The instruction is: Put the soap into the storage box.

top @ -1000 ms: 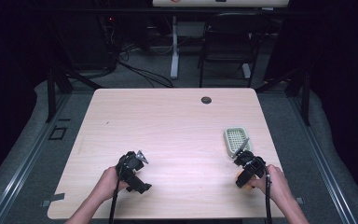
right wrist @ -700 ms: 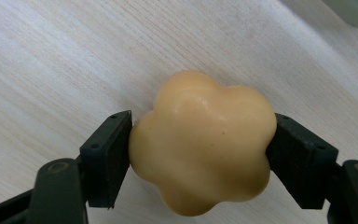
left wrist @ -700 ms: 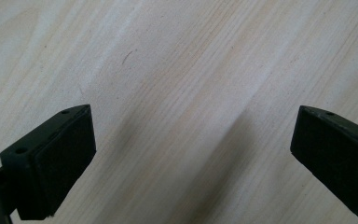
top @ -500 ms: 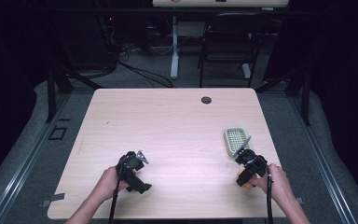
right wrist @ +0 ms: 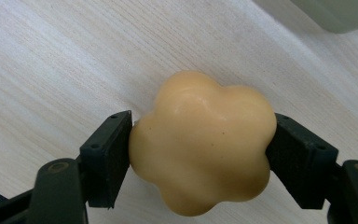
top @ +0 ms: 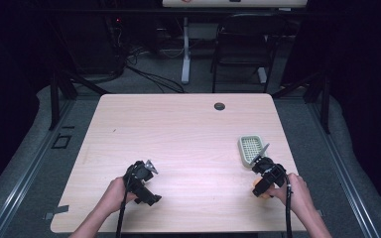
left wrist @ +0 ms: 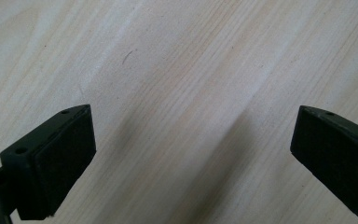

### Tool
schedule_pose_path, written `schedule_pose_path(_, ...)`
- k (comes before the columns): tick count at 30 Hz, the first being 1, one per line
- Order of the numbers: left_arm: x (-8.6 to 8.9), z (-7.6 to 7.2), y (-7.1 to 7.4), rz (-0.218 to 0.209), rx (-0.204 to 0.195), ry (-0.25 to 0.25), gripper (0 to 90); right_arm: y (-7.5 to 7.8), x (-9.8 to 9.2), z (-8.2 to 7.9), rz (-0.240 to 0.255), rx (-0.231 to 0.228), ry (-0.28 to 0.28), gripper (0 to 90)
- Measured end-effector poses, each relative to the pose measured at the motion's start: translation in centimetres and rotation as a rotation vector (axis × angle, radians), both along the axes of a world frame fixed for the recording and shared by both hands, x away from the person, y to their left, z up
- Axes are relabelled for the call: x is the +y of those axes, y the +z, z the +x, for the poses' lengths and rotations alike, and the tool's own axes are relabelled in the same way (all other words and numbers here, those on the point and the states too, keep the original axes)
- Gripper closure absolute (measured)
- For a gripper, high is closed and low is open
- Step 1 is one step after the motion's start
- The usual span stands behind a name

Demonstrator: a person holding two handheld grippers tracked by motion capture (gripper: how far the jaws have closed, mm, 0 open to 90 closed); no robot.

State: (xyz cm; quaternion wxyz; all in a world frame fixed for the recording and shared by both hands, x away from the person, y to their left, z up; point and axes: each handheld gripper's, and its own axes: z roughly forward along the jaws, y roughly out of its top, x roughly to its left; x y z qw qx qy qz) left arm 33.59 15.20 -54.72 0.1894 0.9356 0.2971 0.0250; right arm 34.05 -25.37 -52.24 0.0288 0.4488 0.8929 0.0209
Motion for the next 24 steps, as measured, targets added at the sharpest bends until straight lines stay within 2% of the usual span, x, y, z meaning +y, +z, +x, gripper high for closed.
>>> schedule_pose_path(2, 0.0, 0.0, 0.01, 0.002, 0.0, 0.0, 0.0, 0.04, -0.01, -0.01, 0.003, -0.001, -0.003, 26.9)
schedule_pose_path(3, -0.01, 0.01, 0.01, 0.003, 0.0, -0.001, 0.0, -0.18, 0.02, -0.17, 0.031, -0.022, -0.026, 26.9)
schedule_pose_path(6, -0.02, 0.0, 0.01, 0.002, 0.0, 0.0, 0.0, 0.18, -0.01, -0.01, -0.005, 0.001, -0.001, 26.9)
schedule_pose_path(13, -0.01, -0.02, 0.02, 0.001, 0.0, 0.0, 0.0, 0.27, -0.04, -0.05, -0.005, 0.003, 0.002, 26.9)
schedule_pose_path(15, 0.01, -0.03, 0.04, 0.001, 0.0, -0.001, 0.0, 0.02, -0.06, -0.32, 0.029, -0.017, -0.023, 26.9)
schedule_pose_path(16, 0.02, -0.03, 0.04, 0.001, 0.0, -0.001, 0.0, 0.02, -0.06, -0.32, 0.029, -0.017, -0.023, 26.9)
schedule_pose_path(18, 0.02, -0.02, 0.03, 0.001, -0.001, 0.0, 0.0, 0.32, -0.23, -0.24, -0.005, -0.003, 0.003, 26.9)
schedule_pose_path(19, 0.01, -0.03, 0.03, 0.001, 0.0, 0.0, 0.0, 0.34, -0.29, -0.24, -0.001, -0.008, 0.008, 26.9)
schedule_pose_path(20, 0.01, -0.03, 0.03, 0.001, 0.0, 0.0, 0.0, 0.13, -0.19, -0.48, 0.038, -0.027, -0.034, 26.9)
schedule_pose_path(21, 0.0, -0.03, 0.04, 0.001, 0.0, -0.001, 0.0, 0.47, -0.3, -0.26, 0.004, -0.011, -0.008, 26.9)
schedule_pose_path(24, 0.03, -0.02, 0.04, 0.001, -0.001, 0.0, 0.0, 0.62, -0.36, -0.2, 0.008, -0.02, -0.013, 26.9)
